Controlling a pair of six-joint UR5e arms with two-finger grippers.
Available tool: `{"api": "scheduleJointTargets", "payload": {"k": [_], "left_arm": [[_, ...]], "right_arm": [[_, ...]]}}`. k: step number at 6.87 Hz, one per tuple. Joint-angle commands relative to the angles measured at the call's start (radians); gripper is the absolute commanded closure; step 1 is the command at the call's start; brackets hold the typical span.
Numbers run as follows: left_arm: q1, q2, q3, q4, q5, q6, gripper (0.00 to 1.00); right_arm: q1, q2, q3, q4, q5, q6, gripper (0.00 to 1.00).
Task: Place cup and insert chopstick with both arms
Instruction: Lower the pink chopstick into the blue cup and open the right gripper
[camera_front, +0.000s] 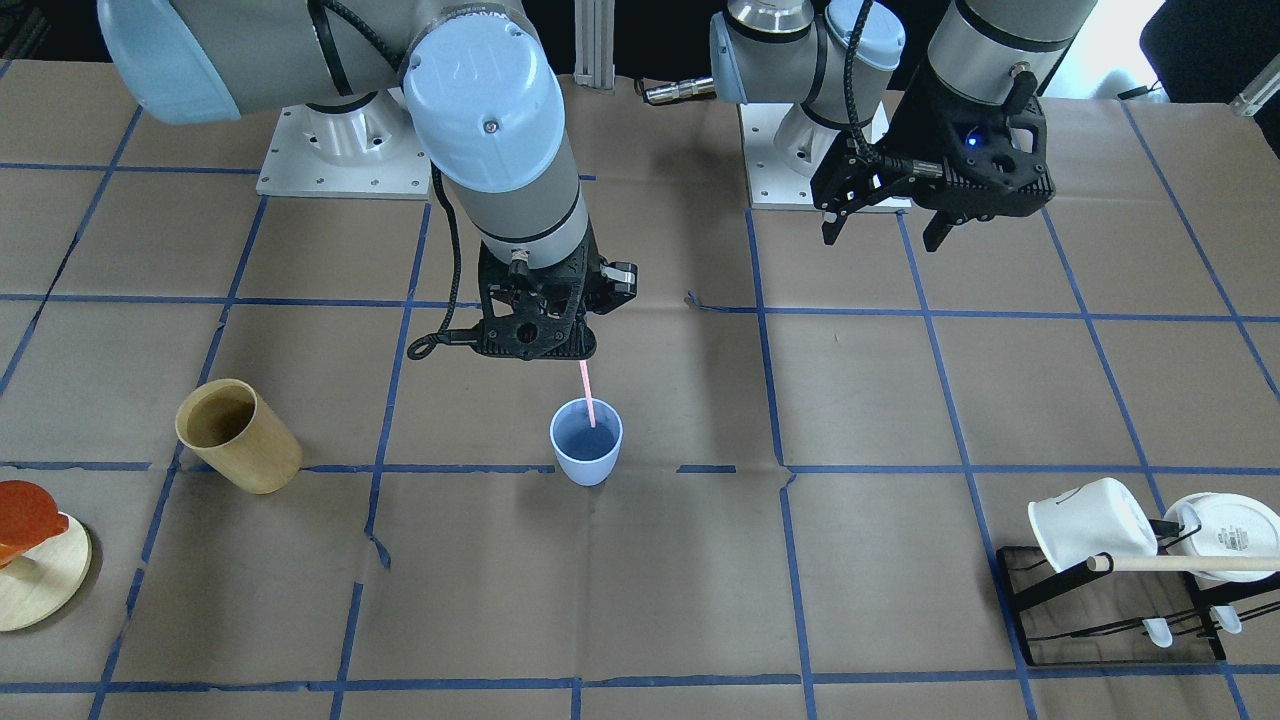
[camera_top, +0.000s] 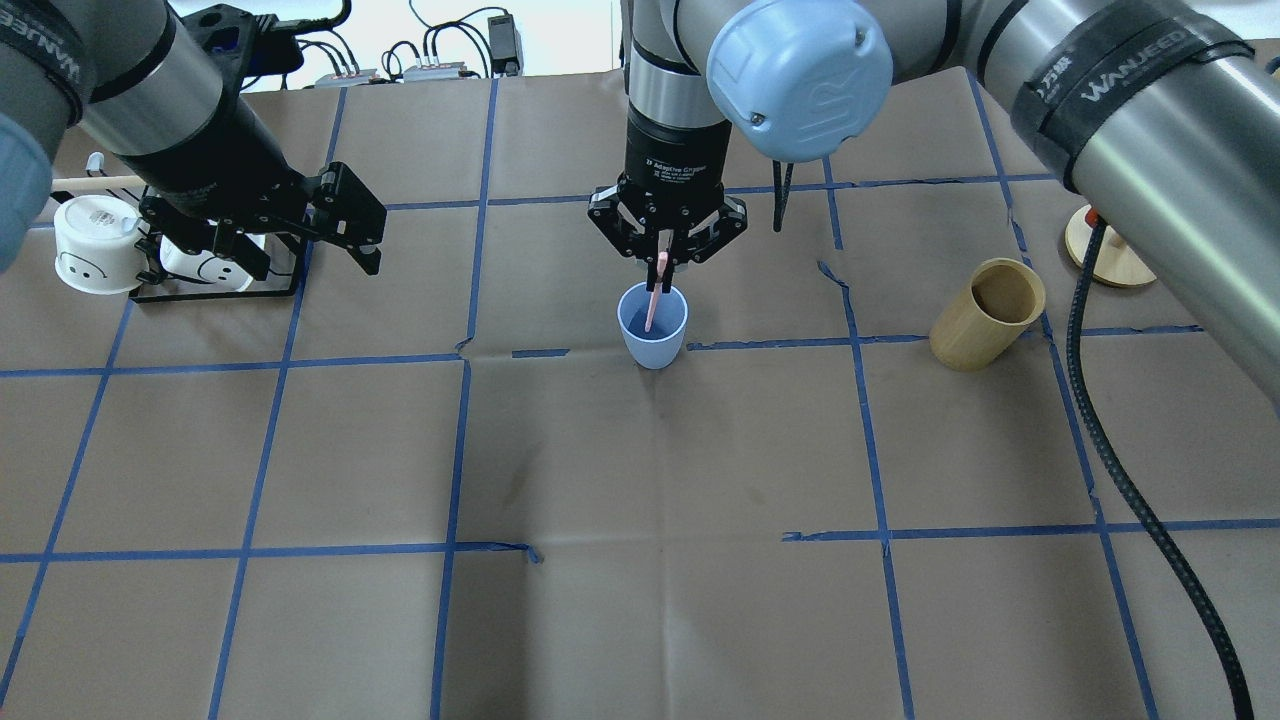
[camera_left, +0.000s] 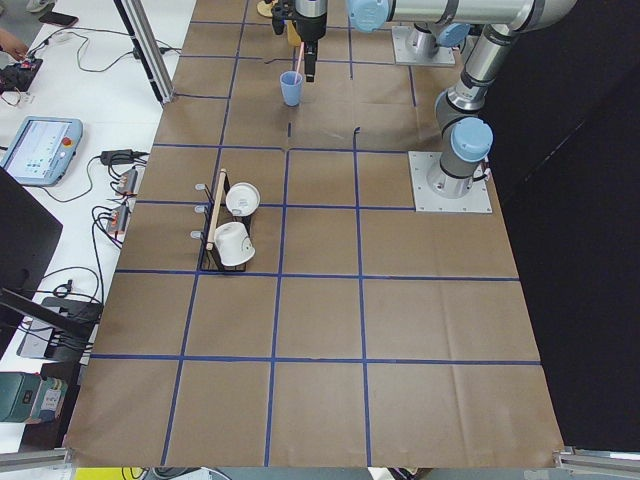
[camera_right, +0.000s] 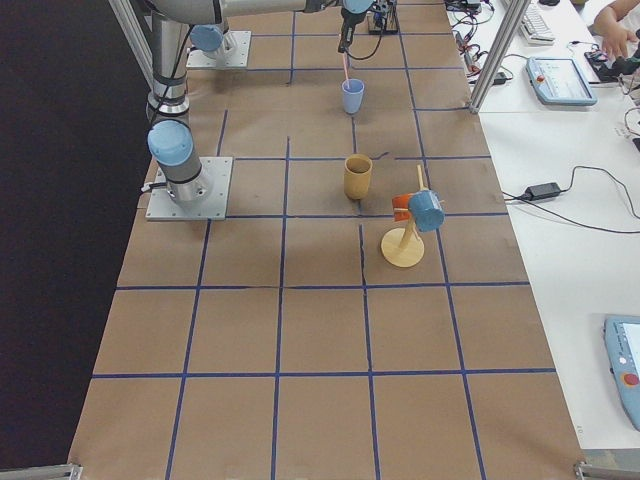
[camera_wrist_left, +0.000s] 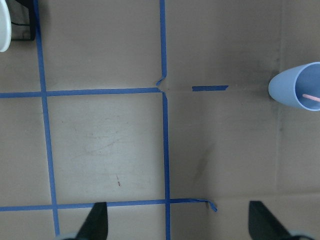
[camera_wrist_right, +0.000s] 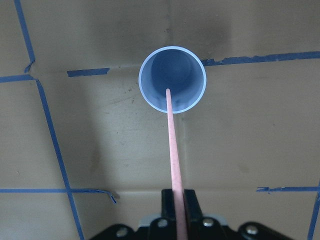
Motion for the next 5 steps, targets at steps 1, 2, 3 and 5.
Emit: {"api": "scheduleJointTargets", "payload": {"k": [1,2,3,5], "left_arm": [[0.000,0.000,-0.001,0.000,0.000,0.000,0.00],[0.000,0.000,-0.001,0.000,0.000,0.000,0.00],[0.000,0.000,0.001,0.000,0.000,0.000,0.00],[0.000,0.000,-0.001,-0.003,0.000,0.002,0.00]], "right_arm": [[0.000,0.017,-0.001,-0.005,-0.004,0.002,0.67],[0.000,0.020,-0.001,-0.005,-0.014,0.001,0.49],[0.000,0.021,-0.001,-0.005,-0.014,0.002,0.16],[-0.012,0.019,-0.020,-0.018,-0.015,0.001,0.00]]}}
